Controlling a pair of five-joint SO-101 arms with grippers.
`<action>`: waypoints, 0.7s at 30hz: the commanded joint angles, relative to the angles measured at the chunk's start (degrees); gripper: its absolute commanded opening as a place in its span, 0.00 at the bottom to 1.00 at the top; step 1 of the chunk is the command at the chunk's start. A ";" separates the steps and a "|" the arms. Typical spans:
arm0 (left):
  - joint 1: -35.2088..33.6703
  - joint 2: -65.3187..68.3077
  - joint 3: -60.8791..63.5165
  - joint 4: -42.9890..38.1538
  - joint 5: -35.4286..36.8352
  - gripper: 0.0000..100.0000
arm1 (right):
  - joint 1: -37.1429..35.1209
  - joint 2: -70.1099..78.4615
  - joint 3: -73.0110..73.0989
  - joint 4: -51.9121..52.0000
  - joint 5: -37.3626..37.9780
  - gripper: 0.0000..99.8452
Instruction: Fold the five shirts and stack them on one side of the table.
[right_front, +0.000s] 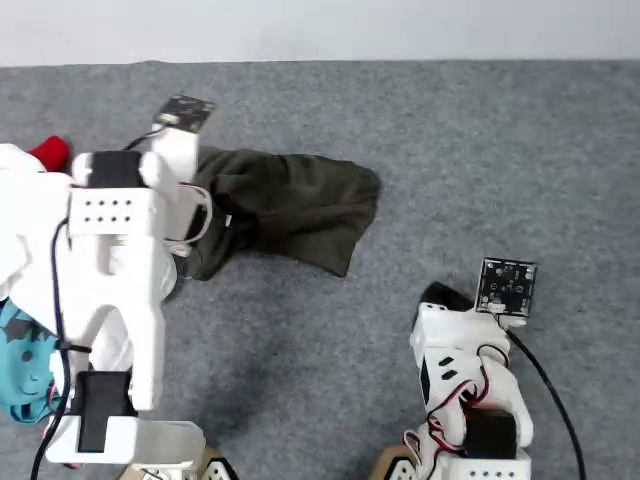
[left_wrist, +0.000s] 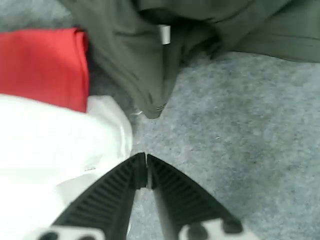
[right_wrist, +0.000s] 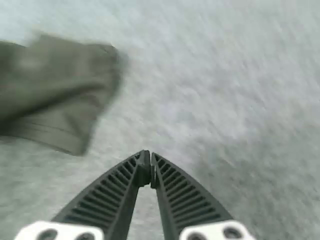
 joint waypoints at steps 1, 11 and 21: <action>-2.11 -2.90 -1.80 1.05 0.53 0.01 | -3.82 8.22 -8.88 -1.10 -0.88 0.01; -8.79 -11.87 5.85 0.70 0.62 0.01 | -14.11 45.67 -33.14 -1.10 -0.97 0.01; -18.55 -18.29 18.59 -5.80 0.35 0.01 | -14.20 78.20 -55.30 3.91 -0.18 0.01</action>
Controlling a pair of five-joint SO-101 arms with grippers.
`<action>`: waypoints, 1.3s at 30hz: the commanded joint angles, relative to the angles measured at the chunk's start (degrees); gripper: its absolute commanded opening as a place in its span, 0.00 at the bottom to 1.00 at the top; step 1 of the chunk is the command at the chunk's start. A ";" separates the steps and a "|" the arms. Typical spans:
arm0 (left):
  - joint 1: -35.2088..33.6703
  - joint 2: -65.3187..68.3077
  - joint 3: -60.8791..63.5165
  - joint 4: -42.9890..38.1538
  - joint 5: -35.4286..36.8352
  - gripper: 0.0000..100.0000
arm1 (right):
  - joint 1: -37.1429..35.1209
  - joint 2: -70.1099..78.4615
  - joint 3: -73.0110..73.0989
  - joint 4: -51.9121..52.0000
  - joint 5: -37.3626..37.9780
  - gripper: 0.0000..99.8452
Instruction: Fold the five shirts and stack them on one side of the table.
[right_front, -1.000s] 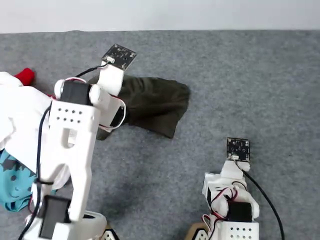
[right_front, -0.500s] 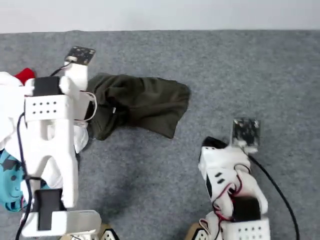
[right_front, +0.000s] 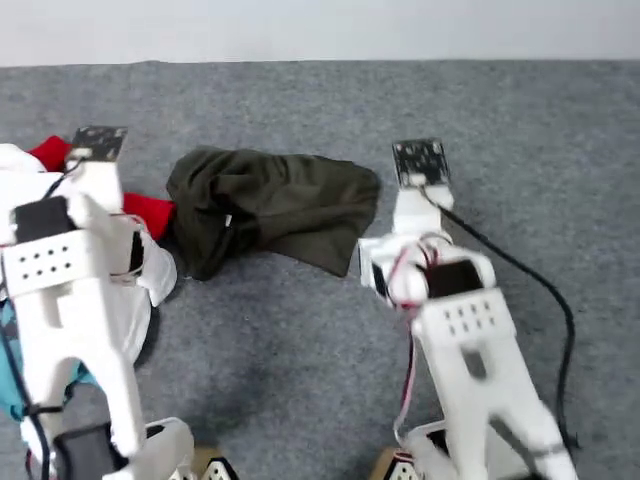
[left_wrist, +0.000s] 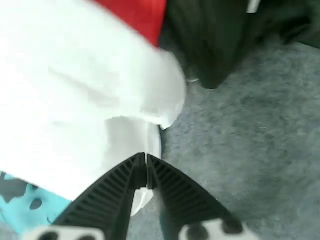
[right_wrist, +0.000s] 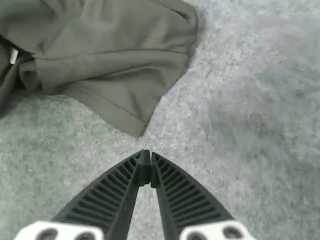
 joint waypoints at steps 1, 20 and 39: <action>-3.69 -3.25 1.71 -1.67 0.26 0.01 | -0.57 12.53 -12.48 4.53 1.67 0.01; -5.98 -4.75 2.15 -1.14 -2.20 0.01 | -1.63 55.87 -58.90 35.21 39.12 0.27; -5.89 -4.75 2.15 0.00 -2.20 0.01 | -11.30 70.64 -72.18 36.00 35.25 0.30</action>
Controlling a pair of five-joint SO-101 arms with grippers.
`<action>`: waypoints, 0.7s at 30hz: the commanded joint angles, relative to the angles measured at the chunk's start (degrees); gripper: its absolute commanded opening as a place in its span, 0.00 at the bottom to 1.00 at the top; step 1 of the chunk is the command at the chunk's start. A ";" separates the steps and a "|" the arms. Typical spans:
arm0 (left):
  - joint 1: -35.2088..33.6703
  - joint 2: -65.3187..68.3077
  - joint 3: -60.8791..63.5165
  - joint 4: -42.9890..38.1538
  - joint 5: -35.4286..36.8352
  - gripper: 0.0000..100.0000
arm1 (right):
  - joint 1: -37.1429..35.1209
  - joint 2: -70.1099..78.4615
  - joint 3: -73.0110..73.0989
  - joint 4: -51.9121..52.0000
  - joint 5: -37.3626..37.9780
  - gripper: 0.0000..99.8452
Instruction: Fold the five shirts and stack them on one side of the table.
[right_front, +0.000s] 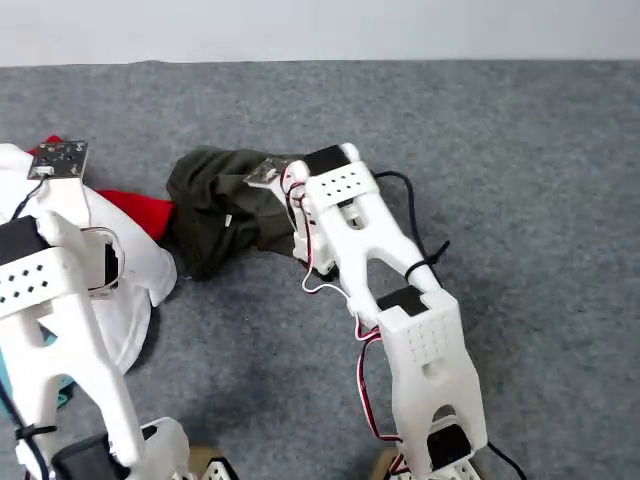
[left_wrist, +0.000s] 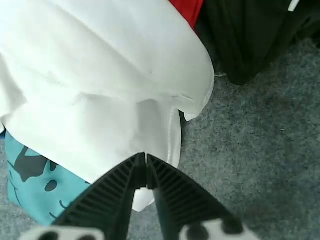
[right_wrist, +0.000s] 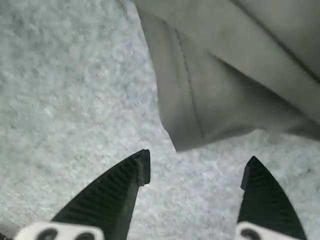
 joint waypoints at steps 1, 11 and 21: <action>-0.35 -1.93 0.04 0.53 -0.70 0.01 | -0.75 0.92 -3.52 -1.63 -0.62 0.30; -0.35 -1.93 0.04 0.53 -0.70 0.01 | -0.48 5.05 -3.69 -5.67 -0.18 0.15; -0.09 -1.49 0.04 0.00 -0.88 0.01 | 2.07 4.53 -3.69 -4.88 -0.18 0.03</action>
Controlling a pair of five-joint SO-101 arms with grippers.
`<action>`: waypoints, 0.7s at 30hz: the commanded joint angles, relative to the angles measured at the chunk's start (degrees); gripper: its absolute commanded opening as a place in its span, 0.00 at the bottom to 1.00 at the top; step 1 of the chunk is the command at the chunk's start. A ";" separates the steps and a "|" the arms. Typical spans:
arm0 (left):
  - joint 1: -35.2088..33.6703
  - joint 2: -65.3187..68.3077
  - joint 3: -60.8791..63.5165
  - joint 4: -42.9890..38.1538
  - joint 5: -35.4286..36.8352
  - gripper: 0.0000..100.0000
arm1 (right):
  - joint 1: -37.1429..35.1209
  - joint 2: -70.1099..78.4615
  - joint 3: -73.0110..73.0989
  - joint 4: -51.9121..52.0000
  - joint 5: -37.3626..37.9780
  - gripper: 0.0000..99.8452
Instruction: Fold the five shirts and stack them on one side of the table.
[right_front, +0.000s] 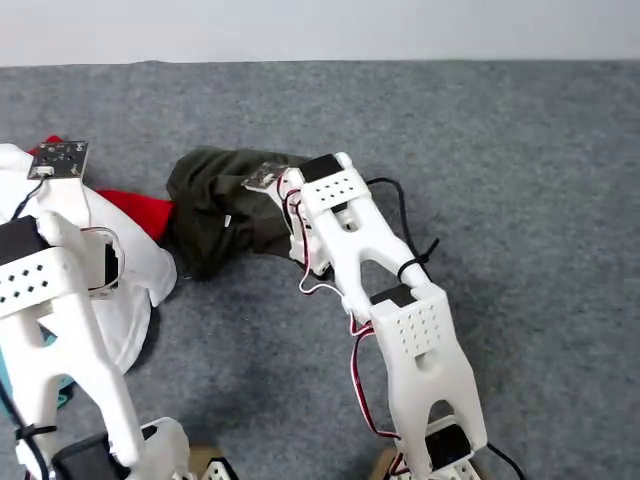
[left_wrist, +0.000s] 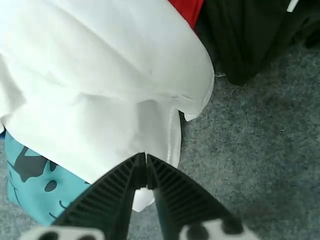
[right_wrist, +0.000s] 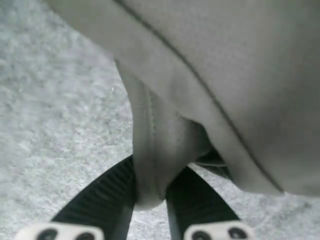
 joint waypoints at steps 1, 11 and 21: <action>0.09 -1.49 0.04 -0.70 -1.32 0.01 | 2.59 -1.27 -1.93 0.75 -0.09 0.02; 15.56 2.64 2.77 -10.29 -6.33 0.01 | 9.45 -7.87 -1.93 3.03 -0.09 0.01; 24.00 29.01 -5.85 -13.27 -7.91 0.01 | 12.09 -8.57 -1.93 3.21 -0.44 0.01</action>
